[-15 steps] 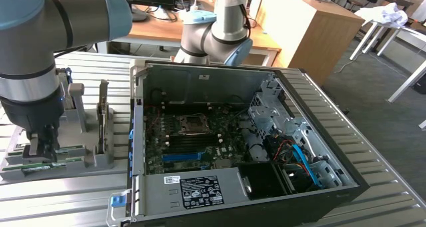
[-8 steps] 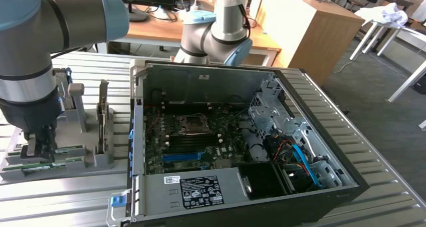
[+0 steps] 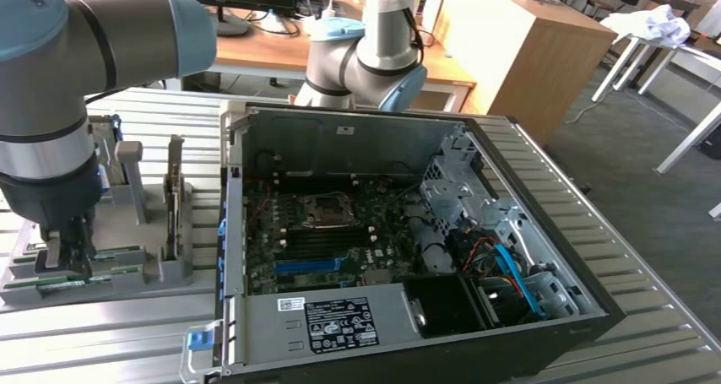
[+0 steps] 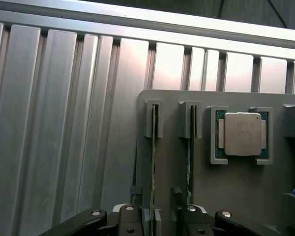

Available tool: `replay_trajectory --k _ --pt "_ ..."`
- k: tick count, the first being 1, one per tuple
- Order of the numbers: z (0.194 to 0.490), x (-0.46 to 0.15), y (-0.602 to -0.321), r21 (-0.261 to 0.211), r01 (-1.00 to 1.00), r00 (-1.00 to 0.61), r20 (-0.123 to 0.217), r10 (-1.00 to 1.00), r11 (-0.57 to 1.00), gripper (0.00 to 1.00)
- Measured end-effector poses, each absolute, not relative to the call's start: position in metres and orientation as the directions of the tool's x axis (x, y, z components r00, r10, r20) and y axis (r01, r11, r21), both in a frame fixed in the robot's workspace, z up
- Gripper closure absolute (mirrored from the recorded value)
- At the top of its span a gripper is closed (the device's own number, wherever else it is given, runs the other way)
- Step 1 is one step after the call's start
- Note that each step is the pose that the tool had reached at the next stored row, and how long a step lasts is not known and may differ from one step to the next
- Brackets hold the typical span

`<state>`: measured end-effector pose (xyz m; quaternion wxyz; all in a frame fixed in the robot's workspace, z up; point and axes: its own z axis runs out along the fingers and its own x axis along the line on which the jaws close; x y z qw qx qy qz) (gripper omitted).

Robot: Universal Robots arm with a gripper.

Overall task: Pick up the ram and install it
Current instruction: 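Press down the ram until it locks into place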

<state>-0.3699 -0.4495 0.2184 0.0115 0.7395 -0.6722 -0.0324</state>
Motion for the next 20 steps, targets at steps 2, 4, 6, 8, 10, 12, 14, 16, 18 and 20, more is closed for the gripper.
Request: replay_trajectory --k 2,4,6,8,10,12,14,16,18,20 --pt "0.216 -0.370 -0.450 0.061 -0.993 0.095 -0.033 -0.995 -0.097 0.64" --pt "0.215 -0.370 -0.450 0.061 -0.993 0.095 -0.032 -0.995 -0.097 0.64" --pt "0.214 -0.370 -0.451 0.061 -0.993 0.095 -0.033 -0.995 -0.097 0.64" --pt "0.213 -0.370 -0.451 0.060 -0.993 0.096 -0.033 -0.995 -0.097 0.64" --pt "0.212 -0.371 -0.452 0.061 -0.993 0.096 -0.033 -0.995 -0.098 0.64" --pt "0.210 -0.371 -0.452 0.061 -0.993 0.096 -0.033 -0.995 -0.098 0.64" --pt "0.209 -0.371 -0.453 0.061 -0.993 0.096 -0.032 -0.995 -0.098 0.64" --pt "0.207 -0.371 -0.453 0.061 -0.993 0.096 -0.032 -0.995 -0.098 0.64" --pt "0.204 -0.371 -0.453 0.061 -0.993 0.097 -0.033 -0.995 -0.098 0.64" --pt "0.202 -0.371 -0.453 0.061 -0.993 0.097 -0.033 -0.995 -0.099 0.64"
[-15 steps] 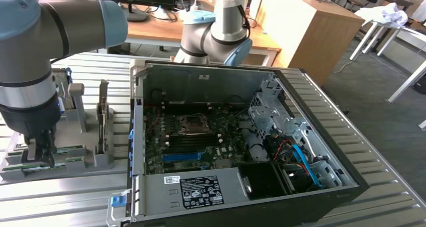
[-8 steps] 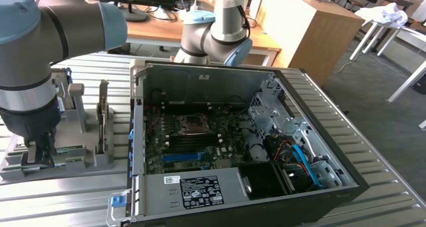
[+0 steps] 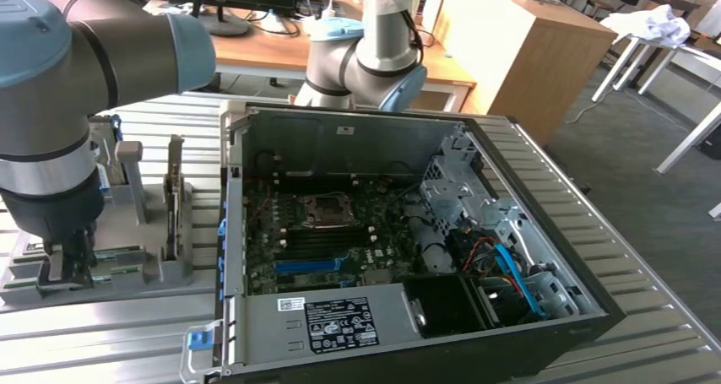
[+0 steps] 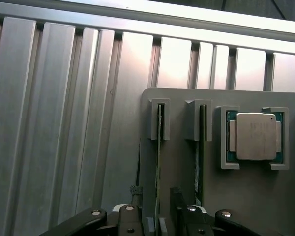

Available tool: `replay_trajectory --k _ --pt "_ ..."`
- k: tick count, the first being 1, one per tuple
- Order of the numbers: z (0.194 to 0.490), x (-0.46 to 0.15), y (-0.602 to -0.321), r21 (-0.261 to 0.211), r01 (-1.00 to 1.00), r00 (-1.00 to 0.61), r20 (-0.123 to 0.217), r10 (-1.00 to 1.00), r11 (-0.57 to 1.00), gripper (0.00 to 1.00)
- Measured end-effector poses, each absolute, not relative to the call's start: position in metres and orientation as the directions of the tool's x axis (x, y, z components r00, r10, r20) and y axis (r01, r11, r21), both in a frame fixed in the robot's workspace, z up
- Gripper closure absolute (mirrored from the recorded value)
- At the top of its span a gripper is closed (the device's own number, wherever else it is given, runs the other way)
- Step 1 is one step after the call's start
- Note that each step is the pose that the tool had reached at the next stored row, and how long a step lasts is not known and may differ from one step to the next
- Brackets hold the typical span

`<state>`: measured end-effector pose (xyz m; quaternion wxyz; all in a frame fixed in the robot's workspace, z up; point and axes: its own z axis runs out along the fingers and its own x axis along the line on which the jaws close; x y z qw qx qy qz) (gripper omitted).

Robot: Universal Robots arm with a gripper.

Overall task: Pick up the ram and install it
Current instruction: 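Press down the ram until it locks into place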

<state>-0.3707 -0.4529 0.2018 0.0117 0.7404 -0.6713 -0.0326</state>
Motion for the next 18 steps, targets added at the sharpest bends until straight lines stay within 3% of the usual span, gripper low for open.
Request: replay_trajectory --k 15,18 --pt "0.1962 -0.3708 -0.4529 0.061 -0.993 0.097 -0.033 -0.995 -0.099 0.65" --pt "0.1962 -0.3708 -0.4529 0.061 -0.993 0.097 -0.033 -0.995 -0.099 0.78"
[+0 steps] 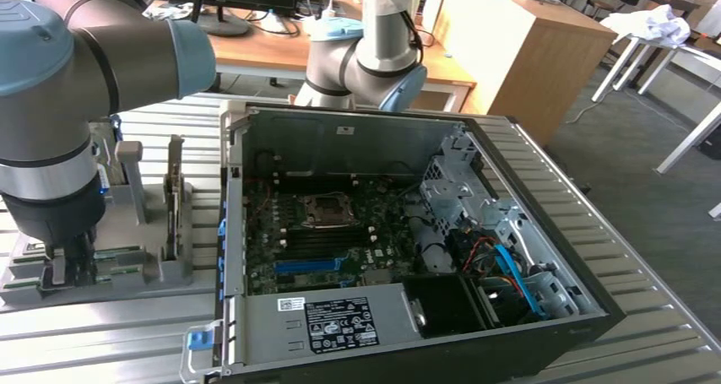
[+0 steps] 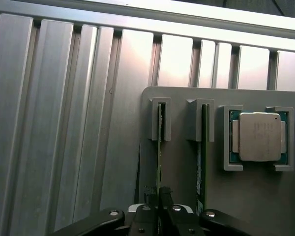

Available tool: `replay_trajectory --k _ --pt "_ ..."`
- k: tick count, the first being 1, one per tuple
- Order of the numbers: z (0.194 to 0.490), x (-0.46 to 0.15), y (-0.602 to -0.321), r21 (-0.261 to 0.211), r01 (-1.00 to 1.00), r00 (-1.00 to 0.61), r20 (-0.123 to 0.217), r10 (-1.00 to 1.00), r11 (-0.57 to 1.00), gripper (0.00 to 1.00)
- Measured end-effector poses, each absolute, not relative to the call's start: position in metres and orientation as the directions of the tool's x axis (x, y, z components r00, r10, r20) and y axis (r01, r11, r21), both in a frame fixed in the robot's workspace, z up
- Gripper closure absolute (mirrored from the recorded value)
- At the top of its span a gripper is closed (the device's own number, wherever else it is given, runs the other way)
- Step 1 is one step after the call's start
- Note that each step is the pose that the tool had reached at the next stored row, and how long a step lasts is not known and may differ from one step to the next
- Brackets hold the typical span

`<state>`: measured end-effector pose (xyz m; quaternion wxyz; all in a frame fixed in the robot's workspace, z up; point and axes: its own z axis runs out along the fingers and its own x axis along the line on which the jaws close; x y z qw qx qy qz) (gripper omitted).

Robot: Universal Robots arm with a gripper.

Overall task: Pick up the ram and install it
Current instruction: 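Press down the ram until it locks into place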

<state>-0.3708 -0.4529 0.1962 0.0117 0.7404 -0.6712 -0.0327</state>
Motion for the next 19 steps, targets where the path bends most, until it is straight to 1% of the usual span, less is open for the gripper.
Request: replay_trajectory --k 1,2,3,15,19 --pt "0.1962 -0.3708 -0.4529 0.061 -0.993 0.097 -0.033 -0.995 -0.099 0.84" --pt "0.1962 -0.3708 -0.4529 0.061 -0.993 0.097 -0.033 -0.995 -0.099 0.84" --pt "0.1962 -0.3708 -0.4529 0.061 -0.993 0.097 -0.033 -0.995 -0.099 0.87" --pt "0.1965 -0.3708 -0.4529 0.061 -0.993 0.097 -0.033 -0.995 -0.099 0.88" --pt "0.2037 -0.3708 -0.4529 0.061 -0.993 0.098 -0.033 -0.995 -0.100 0.88"
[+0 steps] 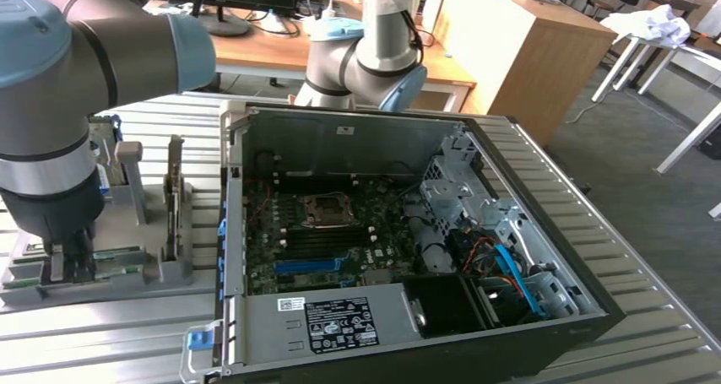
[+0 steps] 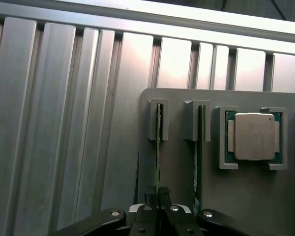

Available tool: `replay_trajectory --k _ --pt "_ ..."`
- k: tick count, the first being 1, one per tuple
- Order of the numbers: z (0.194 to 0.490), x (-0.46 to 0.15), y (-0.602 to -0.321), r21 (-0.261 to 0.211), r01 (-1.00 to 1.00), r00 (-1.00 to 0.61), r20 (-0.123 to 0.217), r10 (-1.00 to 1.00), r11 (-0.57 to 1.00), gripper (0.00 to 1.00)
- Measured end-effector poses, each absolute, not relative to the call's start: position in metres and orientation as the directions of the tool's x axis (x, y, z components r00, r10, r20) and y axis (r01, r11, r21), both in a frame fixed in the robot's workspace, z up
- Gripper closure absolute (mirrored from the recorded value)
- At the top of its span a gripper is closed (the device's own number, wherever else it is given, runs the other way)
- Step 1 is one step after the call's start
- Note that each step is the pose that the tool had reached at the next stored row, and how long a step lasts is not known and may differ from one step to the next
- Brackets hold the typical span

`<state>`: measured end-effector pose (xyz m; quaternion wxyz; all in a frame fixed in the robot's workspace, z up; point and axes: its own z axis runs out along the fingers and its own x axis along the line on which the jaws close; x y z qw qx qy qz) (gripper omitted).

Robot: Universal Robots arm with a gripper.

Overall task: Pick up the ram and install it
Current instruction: 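Press down the ram until it locks into place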

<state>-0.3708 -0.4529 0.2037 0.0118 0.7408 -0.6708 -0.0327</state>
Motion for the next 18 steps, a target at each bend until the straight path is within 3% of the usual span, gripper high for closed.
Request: replay_trajectory --k 18 --pt "0.251 -0.371 -0.453 0.061 -0.993 0.098 -0.033 -0.995 -0.100 0.88"
